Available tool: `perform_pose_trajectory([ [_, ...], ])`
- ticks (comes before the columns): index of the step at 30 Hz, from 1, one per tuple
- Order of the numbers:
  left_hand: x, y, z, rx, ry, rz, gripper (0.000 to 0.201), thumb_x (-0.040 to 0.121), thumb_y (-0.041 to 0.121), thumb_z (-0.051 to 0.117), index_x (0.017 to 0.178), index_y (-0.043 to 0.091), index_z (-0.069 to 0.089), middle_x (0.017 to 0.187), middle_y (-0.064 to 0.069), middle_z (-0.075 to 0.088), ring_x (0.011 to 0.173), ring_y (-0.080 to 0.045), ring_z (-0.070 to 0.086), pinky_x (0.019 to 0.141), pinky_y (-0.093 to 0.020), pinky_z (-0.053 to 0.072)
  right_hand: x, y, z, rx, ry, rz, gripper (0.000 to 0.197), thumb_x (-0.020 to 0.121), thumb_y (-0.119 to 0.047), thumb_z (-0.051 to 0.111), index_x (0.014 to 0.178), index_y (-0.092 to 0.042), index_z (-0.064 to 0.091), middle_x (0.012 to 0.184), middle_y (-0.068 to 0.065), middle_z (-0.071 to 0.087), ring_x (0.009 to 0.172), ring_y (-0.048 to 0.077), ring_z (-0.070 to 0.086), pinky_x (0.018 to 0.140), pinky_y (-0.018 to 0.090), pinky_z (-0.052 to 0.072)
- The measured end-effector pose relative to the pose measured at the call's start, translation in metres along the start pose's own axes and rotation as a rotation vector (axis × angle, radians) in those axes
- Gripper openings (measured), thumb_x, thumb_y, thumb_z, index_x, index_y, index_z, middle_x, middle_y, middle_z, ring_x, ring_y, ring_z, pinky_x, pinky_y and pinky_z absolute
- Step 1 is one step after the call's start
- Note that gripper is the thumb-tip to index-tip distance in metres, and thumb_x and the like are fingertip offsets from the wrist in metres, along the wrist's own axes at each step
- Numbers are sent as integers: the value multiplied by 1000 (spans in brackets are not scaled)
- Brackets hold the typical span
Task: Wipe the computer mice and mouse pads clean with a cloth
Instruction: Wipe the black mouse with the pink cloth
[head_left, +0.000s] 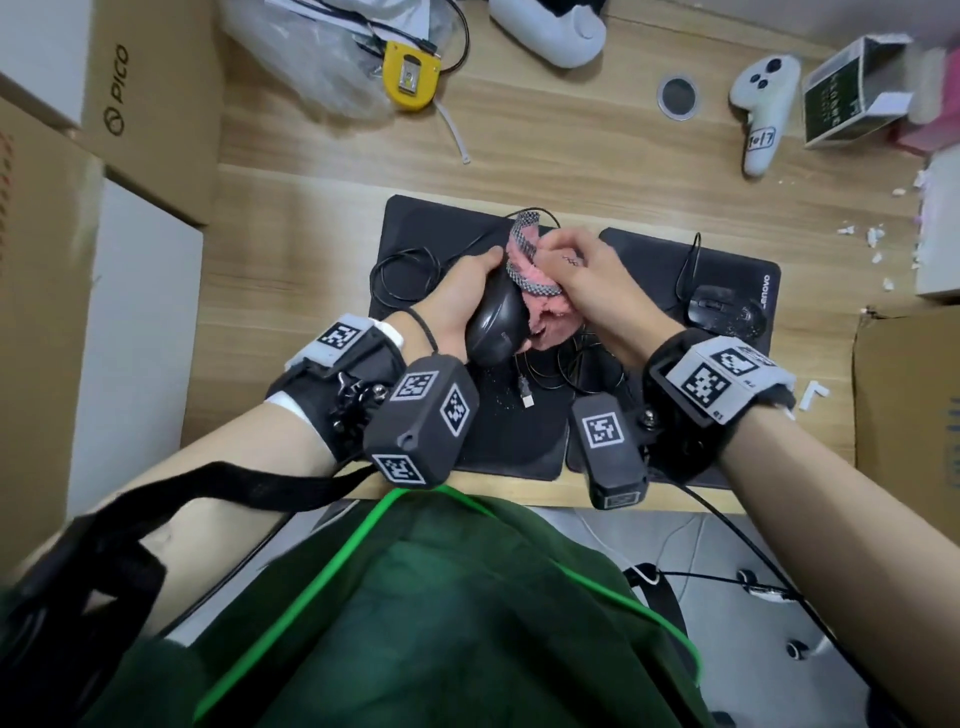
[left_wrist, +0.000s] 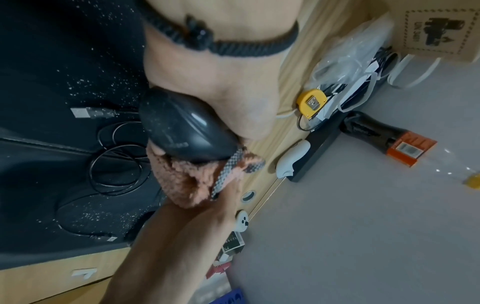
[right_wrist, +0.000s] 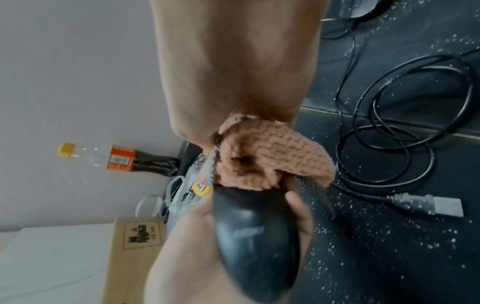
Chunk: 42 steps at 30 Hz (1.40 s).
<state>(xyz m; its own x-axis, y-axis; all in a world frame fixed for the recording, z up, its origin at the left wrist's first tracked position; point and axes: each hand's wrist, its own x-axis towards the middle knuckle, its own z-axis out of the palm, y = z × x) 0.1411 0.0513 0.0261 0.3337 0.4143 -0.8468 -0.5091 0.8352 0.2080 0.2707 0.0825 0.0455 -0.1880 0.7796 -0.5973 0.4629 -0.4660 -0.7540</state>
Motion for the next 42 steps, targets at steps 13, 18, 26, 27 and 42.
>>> perform_pose_trajectory([
  [13,-16,17,-27,-149,164,112,36,97,42,37,88,15,59,79,-7,60,63,-23,59,60,-28,53,-5,-5,-2,-182,13,-31,15,85,-17,67,92,-22,55,100,4,68,88,22,68,82,45,56],
  [18,-18,2,-40,-211,94,69,36,97,42,36,89,13,55,83,-9,56,66,-23,54,58,-27,52,-8,-34,2,154,19,-166,16,85,-15,64,91,-21,50,95,-2,63,82,13,65,74,30,55],
  [26,-21,-2,-45,-179,96,132,48,93,32,40,132,8,55,125,-17,62,93,-31,66,71,-38,56,-25,-5,39,-352,-81,-201,19,86,-18,65,80,-31,52,81,-12,57,74,4,51,82,27,42],
  [27,-21,0,-43,-144,88,143,44,95,31,39,123,6,60,113,-17,67,84,-29,67,67,-36,57,-24,-1,36,-352,-56,-159,20,86,-18,65,78,-30,53,76,-16,54,70,2,49,80,27,42],
  [42,-20,-26,-27,-120,89,222,36,104,33,28,133,17,44,110,-9,59,93,-23,61,66,-29,56,-38,-21,42,-151,-119,-277,17,86,-16,69,102,-11,65,100,-3,67,92,11,62,93,35,51],
])
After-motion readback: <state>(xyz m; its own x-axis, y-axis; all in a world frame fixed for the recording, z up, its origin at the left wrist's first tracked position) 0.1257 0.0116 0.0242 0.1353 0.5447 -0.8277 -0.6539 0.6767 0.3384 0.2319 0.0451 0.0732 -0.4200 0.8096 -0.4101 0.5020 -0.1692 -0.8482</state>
